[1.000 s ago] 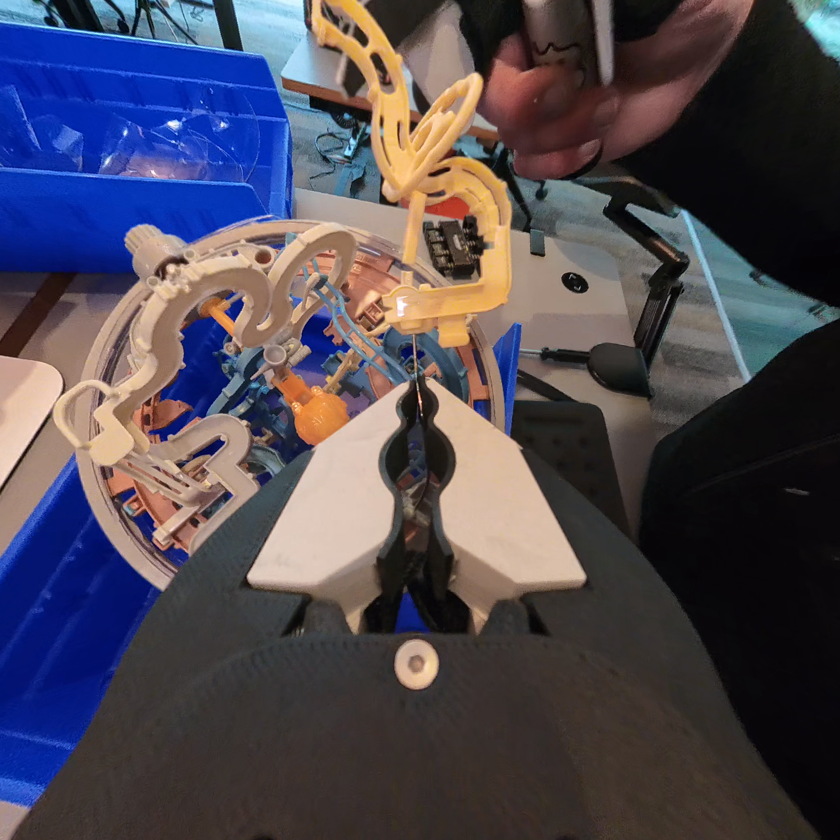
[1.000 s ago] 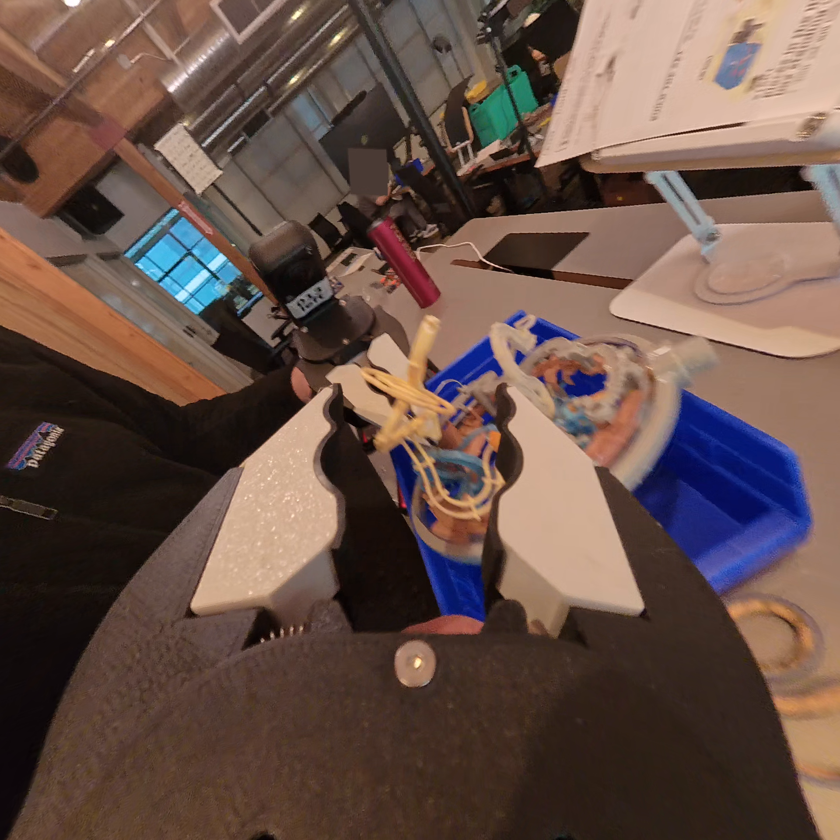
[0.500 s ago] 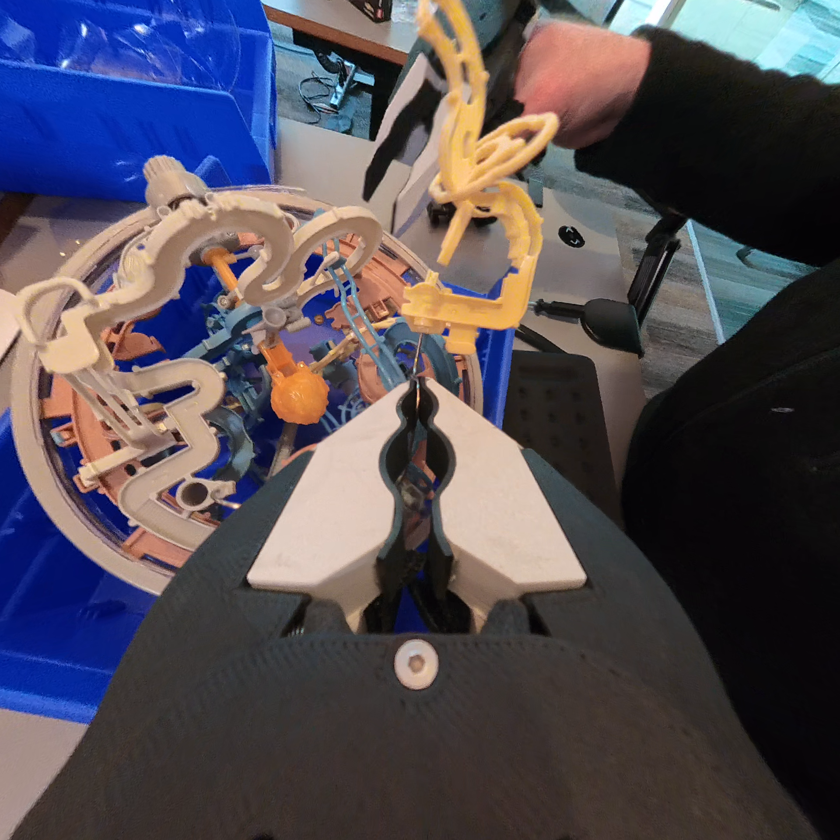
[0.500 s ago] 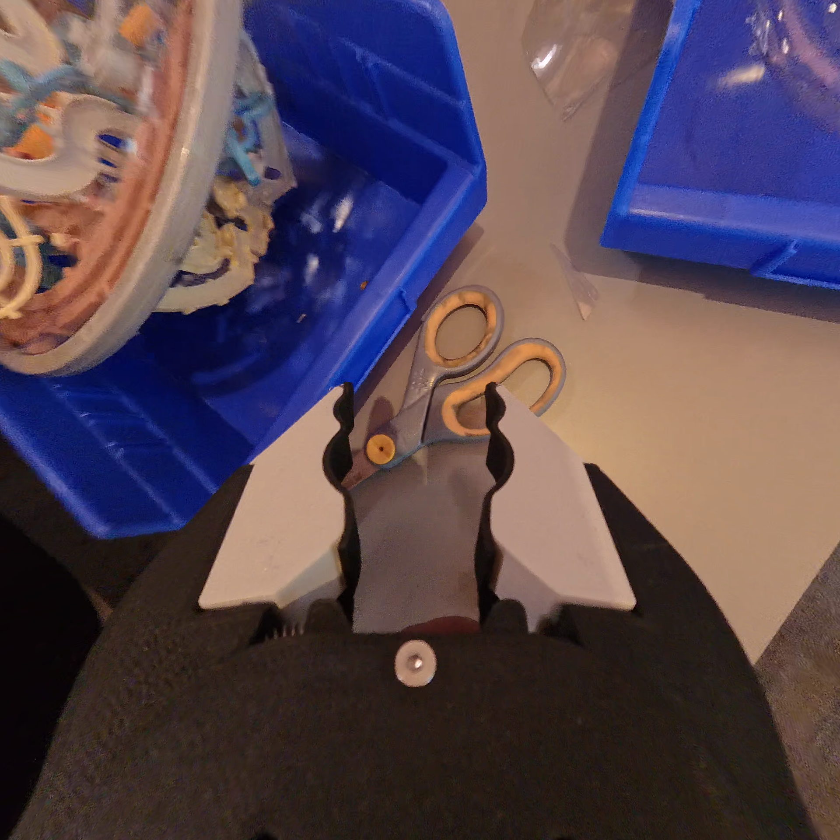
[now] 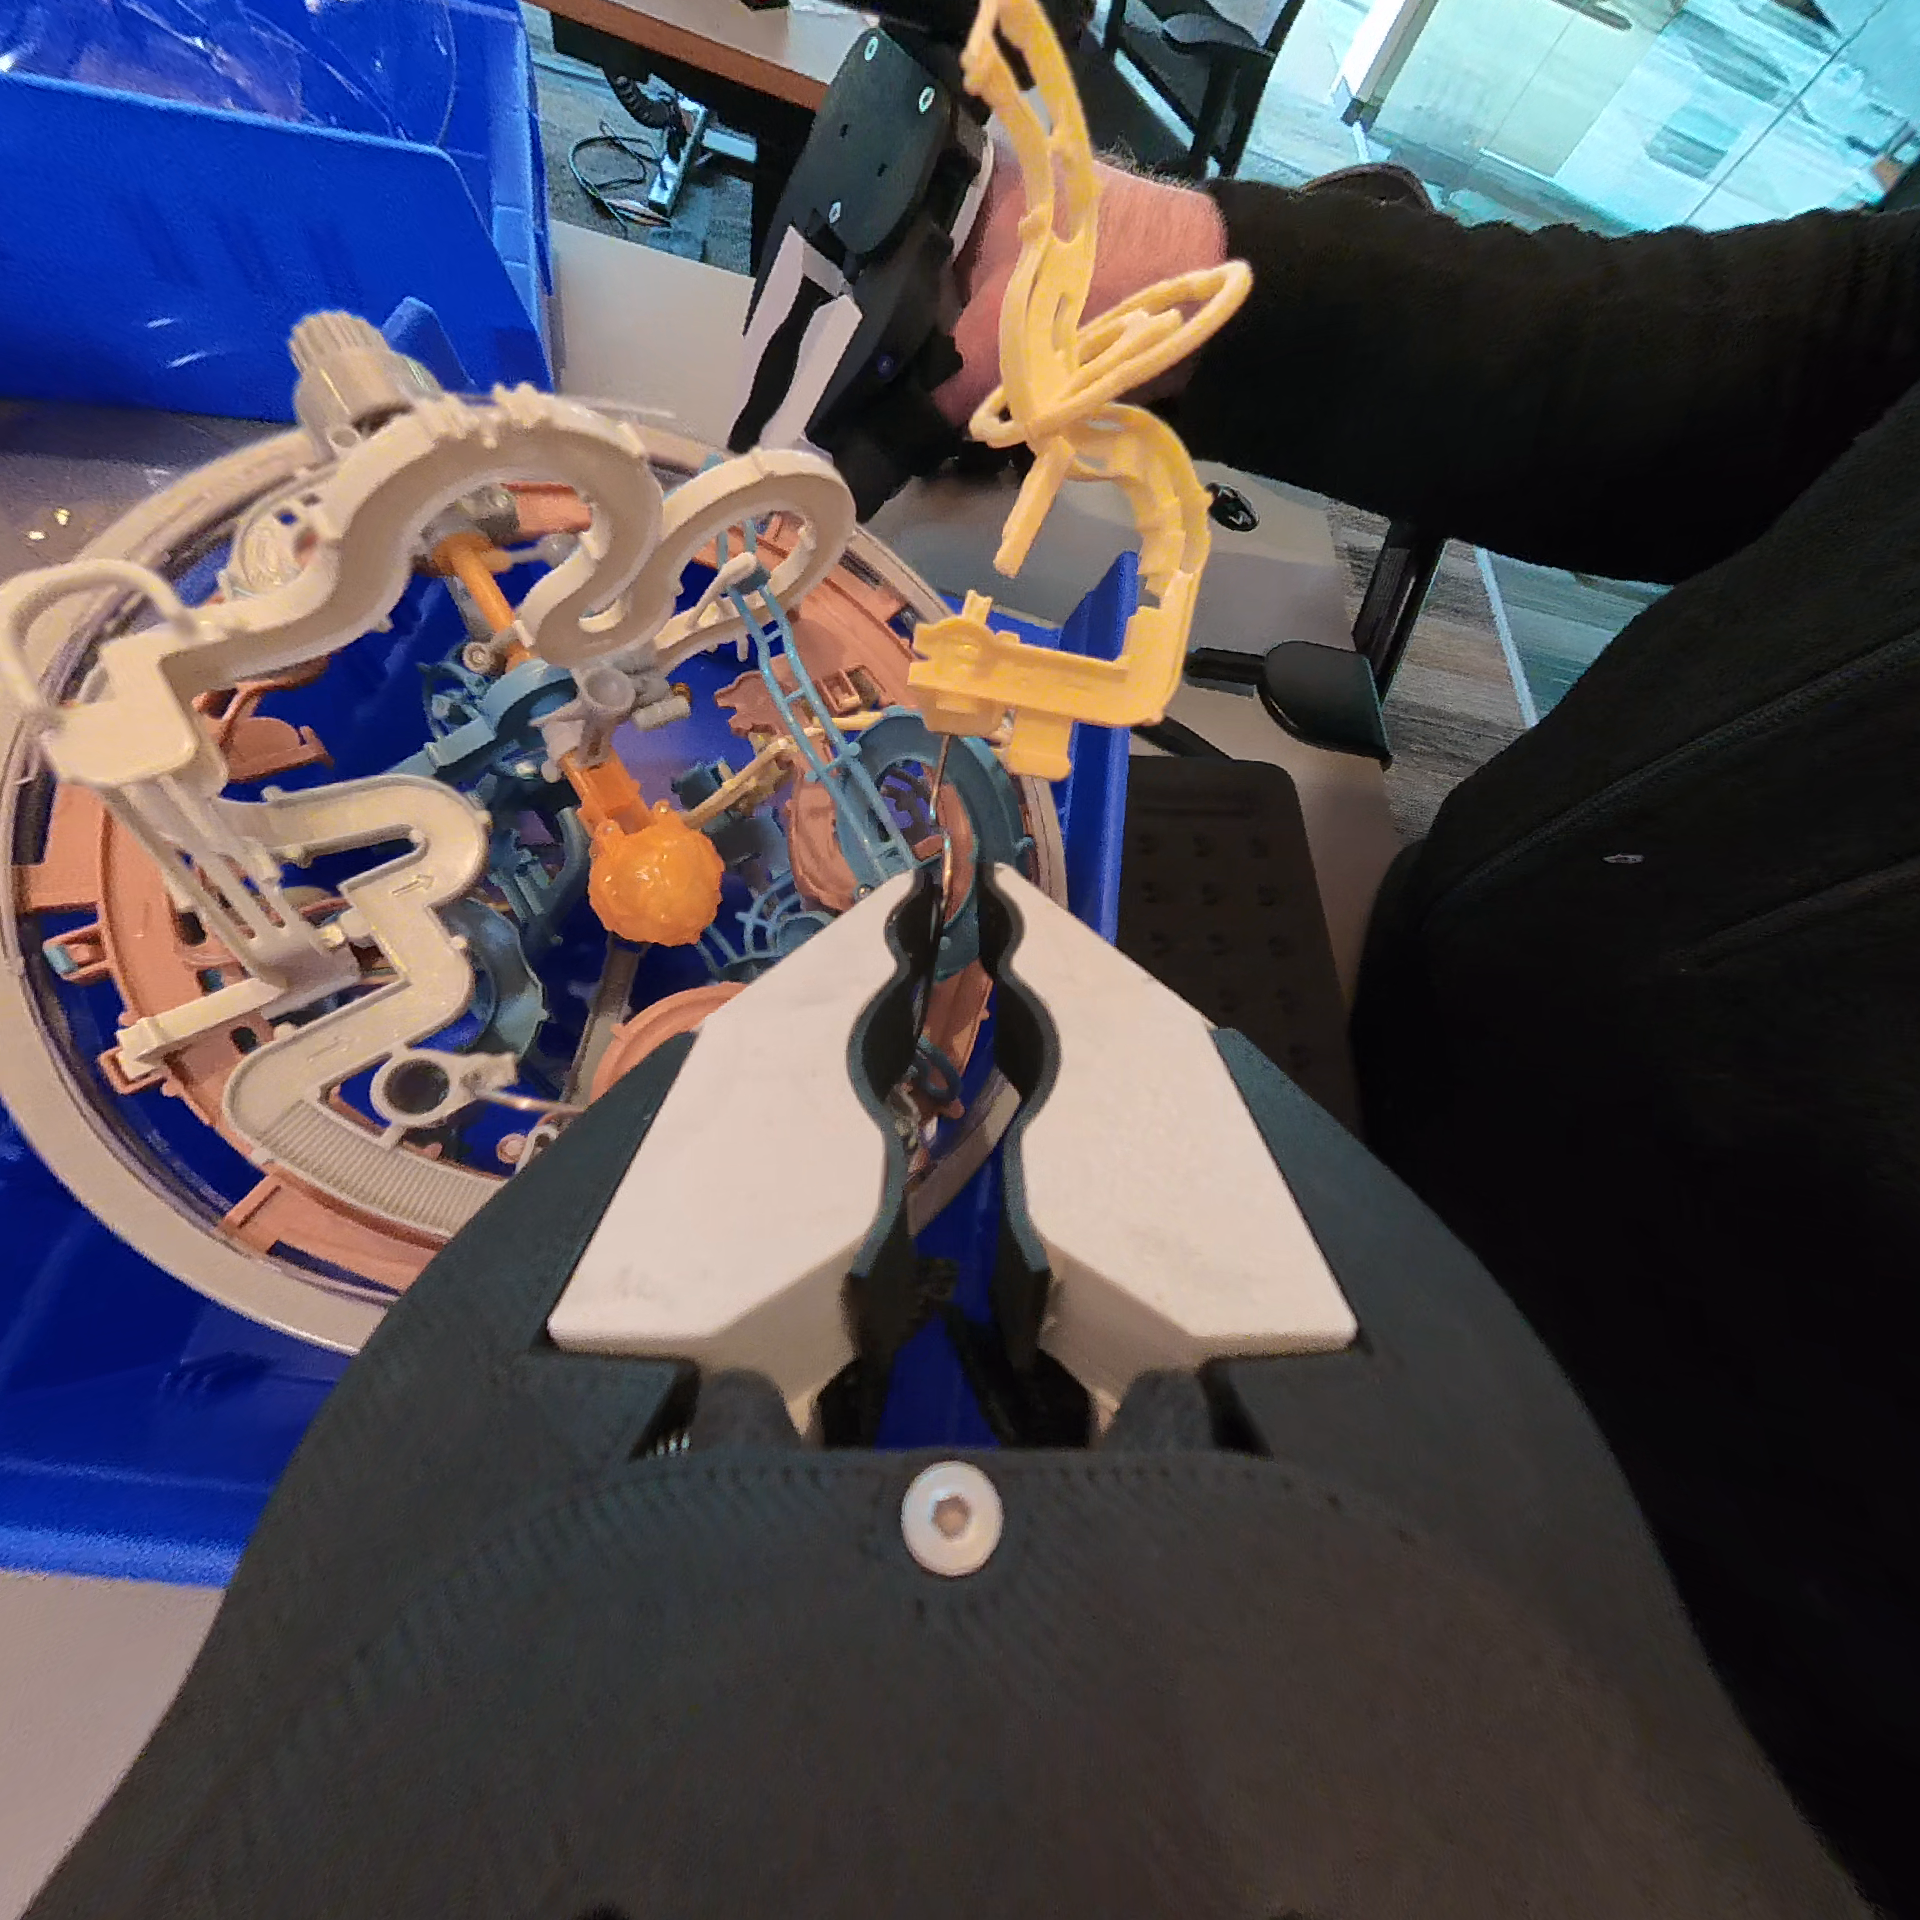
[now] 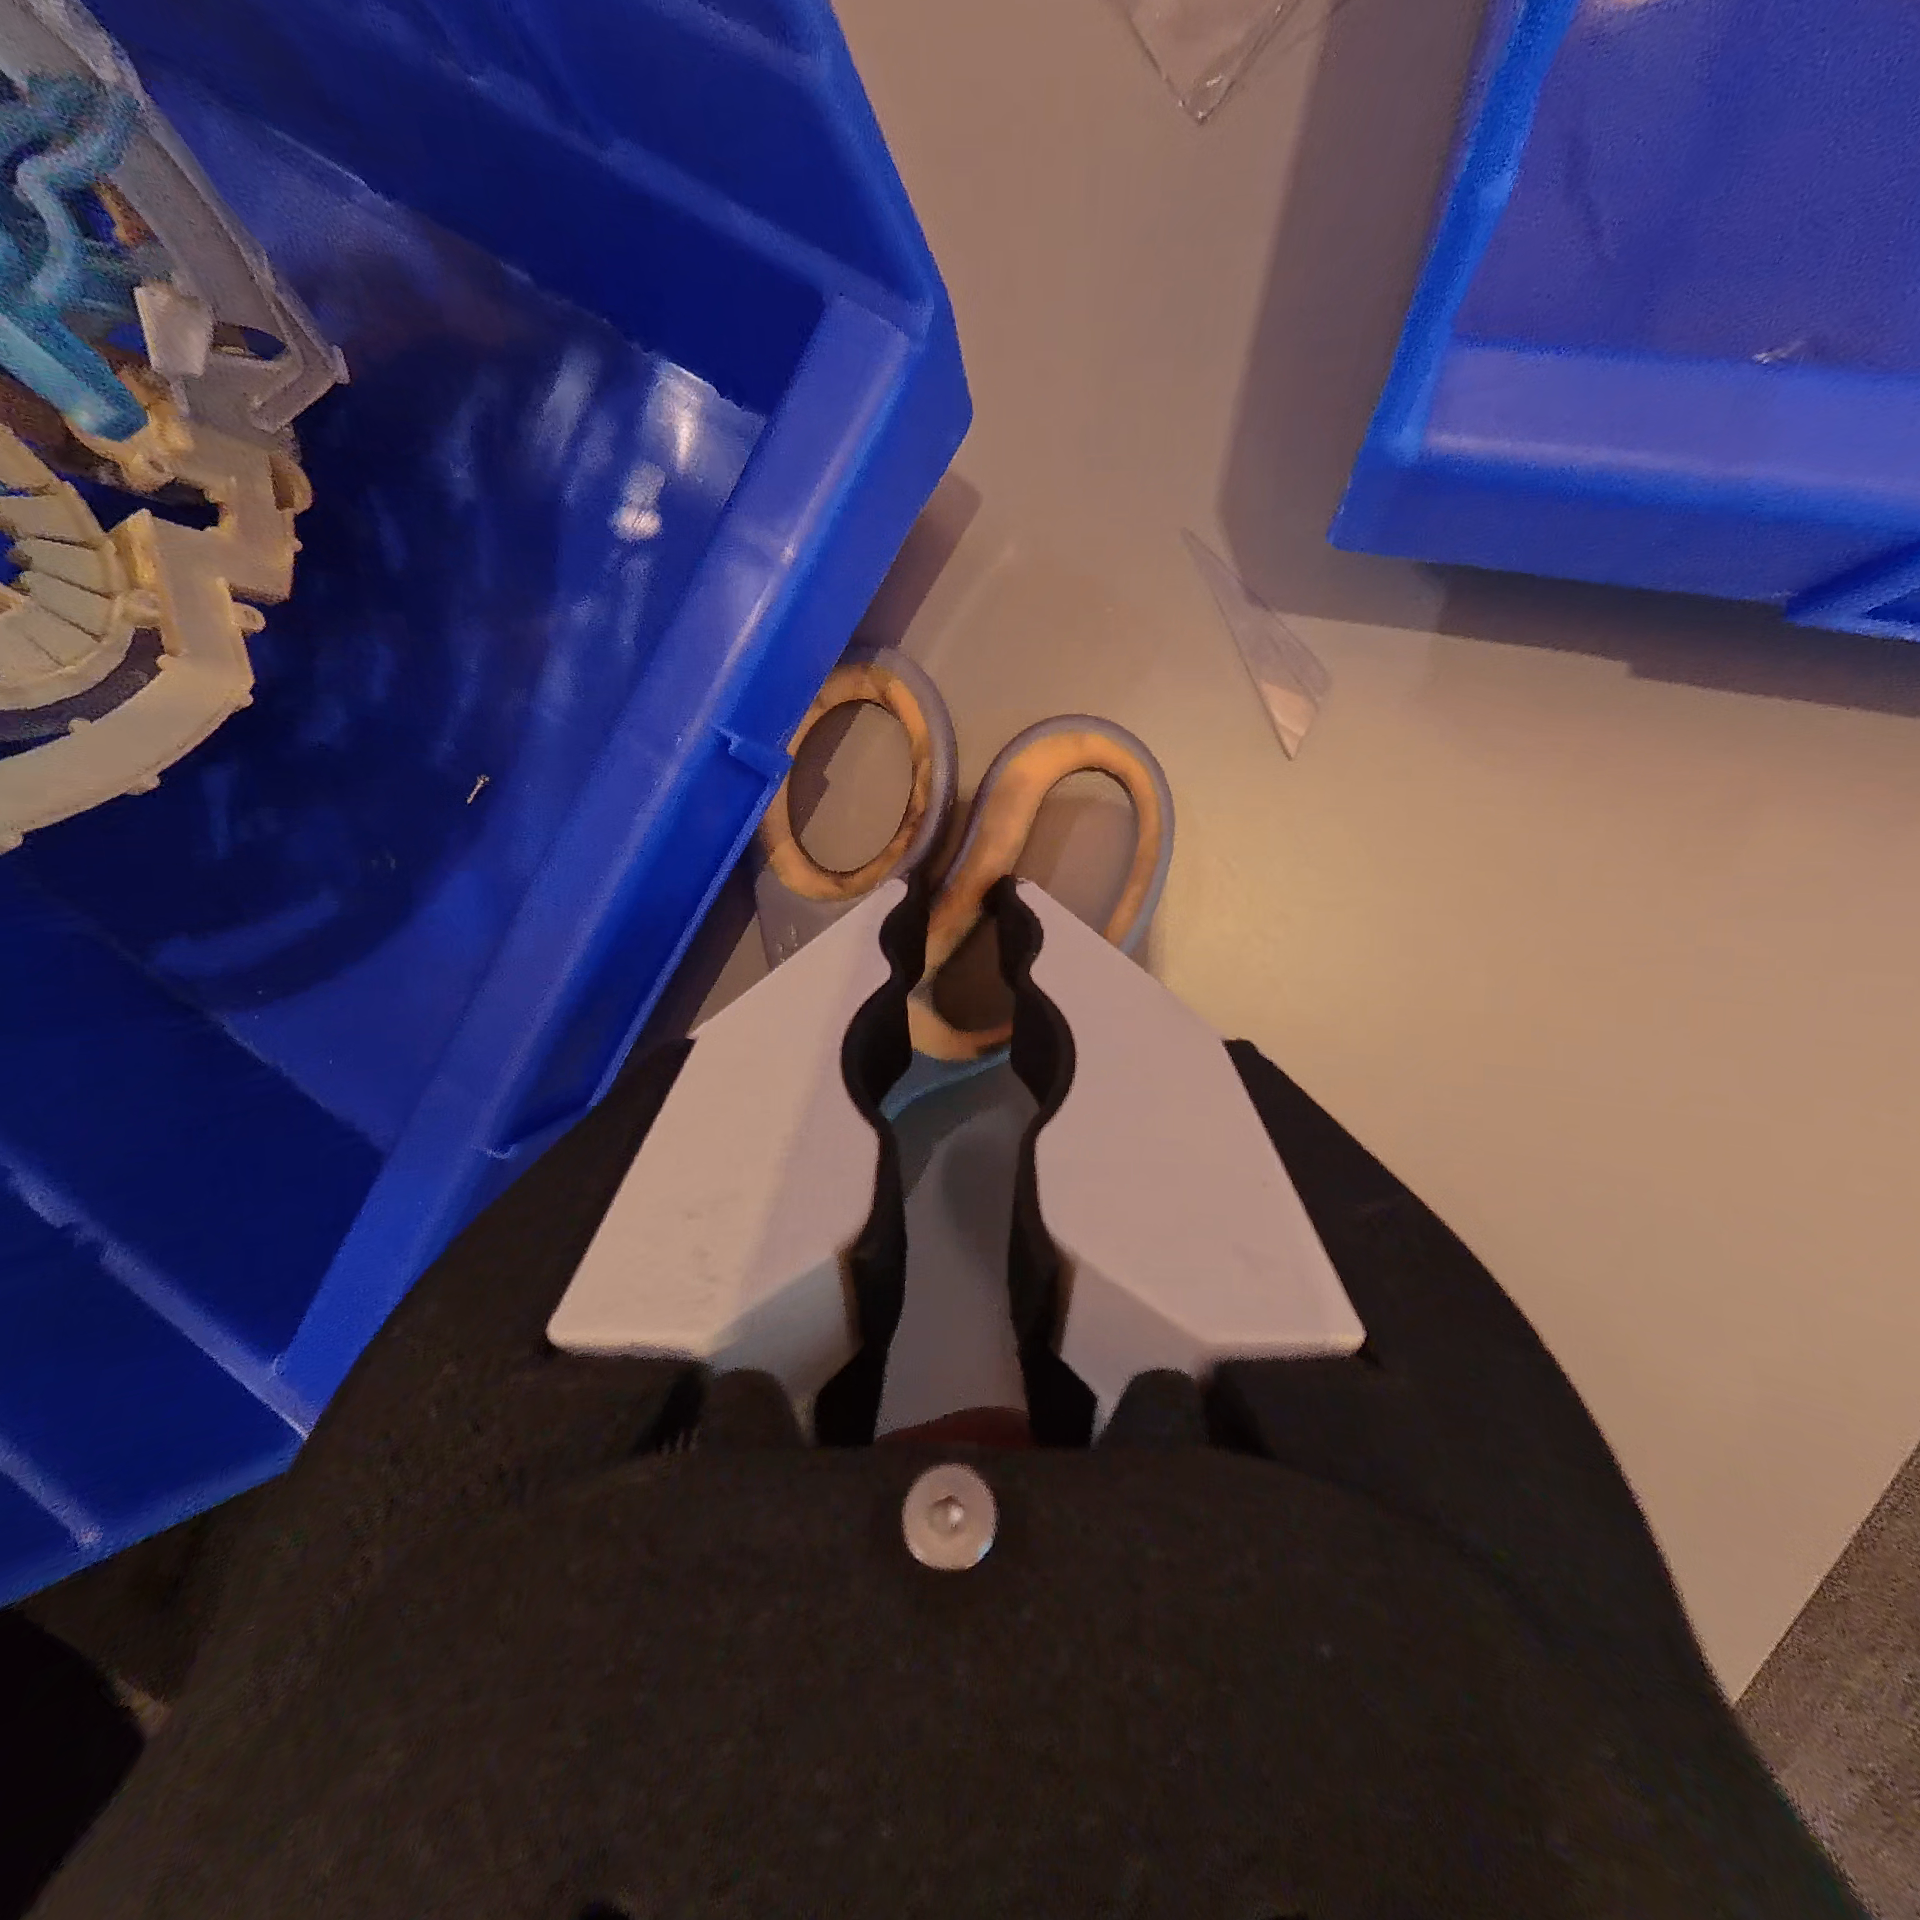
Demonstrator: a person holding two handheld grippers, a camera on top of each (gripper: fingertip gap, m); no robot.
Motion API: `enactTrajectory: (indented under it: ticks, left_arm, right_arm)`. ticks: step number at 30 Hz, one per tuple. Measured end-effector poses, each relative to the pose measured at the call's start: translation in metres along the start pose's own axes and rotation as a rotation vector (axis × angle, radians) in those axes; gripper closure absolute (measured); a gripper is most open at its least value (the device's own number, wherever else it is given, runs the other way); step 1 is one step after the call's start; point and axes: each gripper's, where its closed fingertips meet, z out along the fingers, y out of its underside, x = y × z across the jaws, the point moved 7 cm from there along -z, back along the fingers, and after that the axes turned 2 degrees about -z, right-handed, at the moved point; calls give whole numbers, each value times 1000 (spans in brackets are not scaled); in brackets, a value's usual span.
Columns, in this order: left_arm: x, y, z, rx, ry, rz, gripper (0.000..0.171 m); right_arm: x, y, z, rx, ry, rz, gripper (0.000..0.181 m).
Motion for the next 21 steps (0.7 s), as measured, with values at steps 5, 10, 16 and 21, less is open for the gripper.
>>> enactTrajectory:
  ticks: [5, 10, 16, 21]
  left_arm:
    - [0, -6, -13, 44, 0, 18, 165]
    - [-3, -8, -24, 60, -14, 31, 164]
    - [-12, -13, -39, 98, -57, 54, 164]
    - [-21, -9, -47, 141, -69, 43, 165]
  right_arm:
    - [1, -4, -4, 13, -11, 1, 181]
    - [0, -10, -9, 73, -3, 20, 181]
    - [1, -17, 1, 31, 66, 39, 157]
    - [-3, -16, 12, 10, 104, 19, 158]
